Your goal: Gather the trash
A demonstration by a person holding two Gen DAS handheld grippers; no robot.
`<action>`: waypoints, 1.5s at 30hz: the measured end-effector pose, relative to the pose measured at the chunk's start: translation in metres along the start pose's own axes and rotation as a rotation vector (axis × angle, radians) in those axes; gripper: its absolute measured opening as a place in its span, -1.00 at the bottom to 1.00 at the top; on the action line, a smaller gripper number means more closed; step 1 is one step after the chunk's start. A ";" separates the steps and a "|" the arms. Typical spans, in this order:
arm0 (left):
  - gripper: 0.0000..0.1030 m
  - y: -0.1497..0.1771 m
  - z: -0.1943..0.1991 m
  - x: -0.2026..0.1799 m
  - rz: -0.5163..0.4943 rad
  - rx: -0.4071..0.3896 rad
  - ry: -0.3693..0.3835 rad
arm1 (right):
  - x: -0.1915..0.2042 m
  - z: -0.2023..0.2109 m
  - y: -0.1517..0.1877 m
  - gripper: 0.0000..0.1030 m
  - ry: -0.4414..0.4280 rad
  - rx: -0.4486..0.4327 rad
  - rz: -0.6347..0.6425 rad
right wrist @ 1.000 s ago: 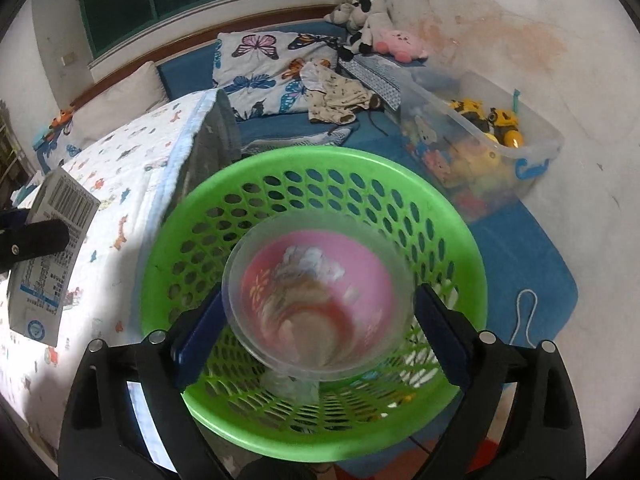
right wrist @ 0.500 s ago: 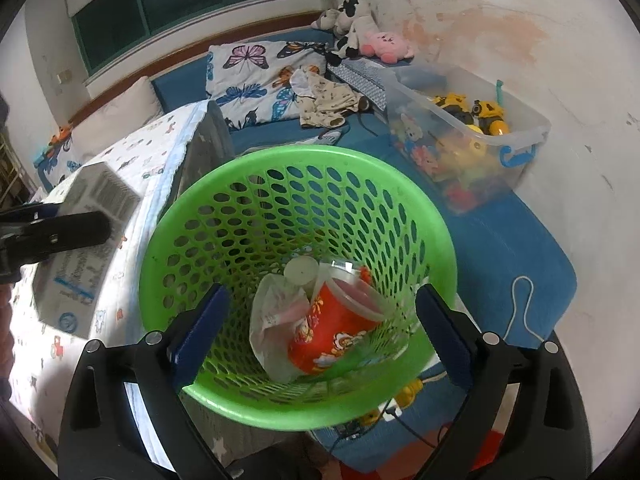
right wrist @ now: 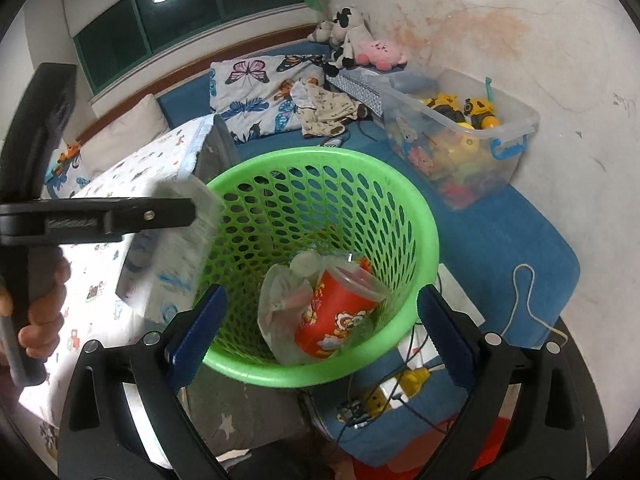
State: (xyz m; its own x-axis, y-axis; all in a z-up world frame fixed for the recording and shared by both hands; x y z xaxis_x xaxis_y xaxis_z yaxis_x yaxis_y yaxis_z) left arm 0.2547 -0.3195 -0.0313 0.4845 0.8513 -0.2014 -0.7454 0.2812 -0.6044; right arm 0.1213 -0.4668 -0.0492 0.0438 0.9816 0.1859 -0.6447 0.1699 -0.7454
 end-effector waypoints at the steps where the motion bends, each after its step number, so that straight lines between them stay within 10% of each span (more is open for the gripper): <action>1: 0.49 0.000 0.000 0.000 0.001 0.000 -0.001 | 0.000 0.002 0.002 0.85 -0.002 -0.003 -0.003; 45: 0.84 0.142 0.178 0.139 0.185 -0.240 -0.234 | 0.152 0.032 0.040 0.91 -0.066 -0.023 0.149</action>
State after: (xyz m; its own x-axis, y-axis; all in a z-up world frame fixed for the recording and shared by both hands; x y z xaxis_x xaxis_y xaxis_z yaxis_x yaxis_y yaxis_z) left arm 0.1342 -0.0828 -0.0082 0.2137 0.9638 -0.1594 -0.6686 0.0253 -0.7432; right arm 0.0772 -0.3140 -0.0302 -0.1014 0.9884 0.1131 -0.6230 0.0255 -0.7818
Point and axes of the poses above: each gripper's, at about its wrist camera, not at the fingertips, and z roughly against the way its jaws point, x to its left, y to its underside, the point moved 2 cm from there along -z, roughly the way its jaws point, and after that the axes turned 6 degrees about -x, right-handed, at the moved point
